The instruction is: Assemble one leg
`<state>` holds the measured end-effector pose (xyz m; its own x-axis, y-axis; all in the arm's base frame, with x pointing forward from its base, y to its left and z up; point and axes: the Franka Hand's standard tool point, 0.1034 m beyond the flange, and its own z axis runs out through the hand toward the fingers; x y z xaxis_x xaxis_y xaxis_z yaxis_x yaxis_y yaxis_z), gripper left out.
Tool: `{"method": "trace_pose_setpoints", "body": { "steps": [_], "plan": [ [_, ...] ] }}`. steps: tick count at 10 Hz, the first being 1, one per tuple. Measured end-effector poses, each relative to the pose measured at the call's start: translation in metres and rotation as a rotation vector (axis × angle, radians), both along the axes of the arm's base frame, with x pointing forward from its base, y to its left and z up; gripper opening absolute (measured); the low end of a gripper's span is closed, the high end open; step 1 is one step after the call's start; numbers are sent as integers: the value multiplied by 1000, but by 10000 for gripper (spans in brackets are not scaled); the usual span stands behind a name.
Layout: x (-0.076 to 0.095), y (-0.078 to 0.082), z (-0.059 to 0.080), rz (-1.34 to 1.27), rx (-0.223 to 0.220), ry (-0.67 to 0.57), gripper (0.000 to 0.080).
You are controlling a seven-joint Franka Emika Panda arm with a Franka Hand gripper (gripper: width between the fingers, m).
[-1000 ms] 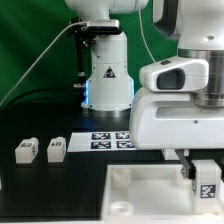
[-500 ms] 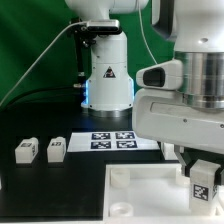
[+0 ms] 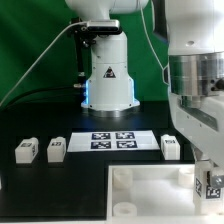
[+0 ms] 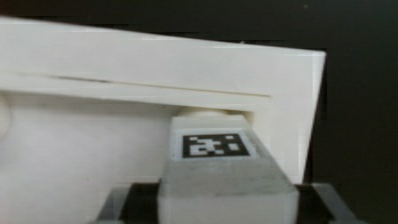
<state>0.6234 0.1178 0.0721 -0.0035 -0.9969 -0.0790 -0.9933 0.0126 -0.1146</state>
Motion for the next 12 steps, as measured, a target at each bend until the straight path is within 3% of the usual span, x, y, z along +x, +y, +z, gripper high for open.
{"method": "trace_pose_setpoints", "body": {
  "steps": [2,5,6,7,8,12],
  "plan": [
    [0,3,1,-237,31,9,294],
    [0,3,0,-247,38,11,294],
    [0,4,0,-246,38,12,452],
    [0,3,0,-220,34,10,452],
    [-1,4,0,-139,24,-1,601],
    [-3,6,2,348,-42,-42,649]
  ]
}}
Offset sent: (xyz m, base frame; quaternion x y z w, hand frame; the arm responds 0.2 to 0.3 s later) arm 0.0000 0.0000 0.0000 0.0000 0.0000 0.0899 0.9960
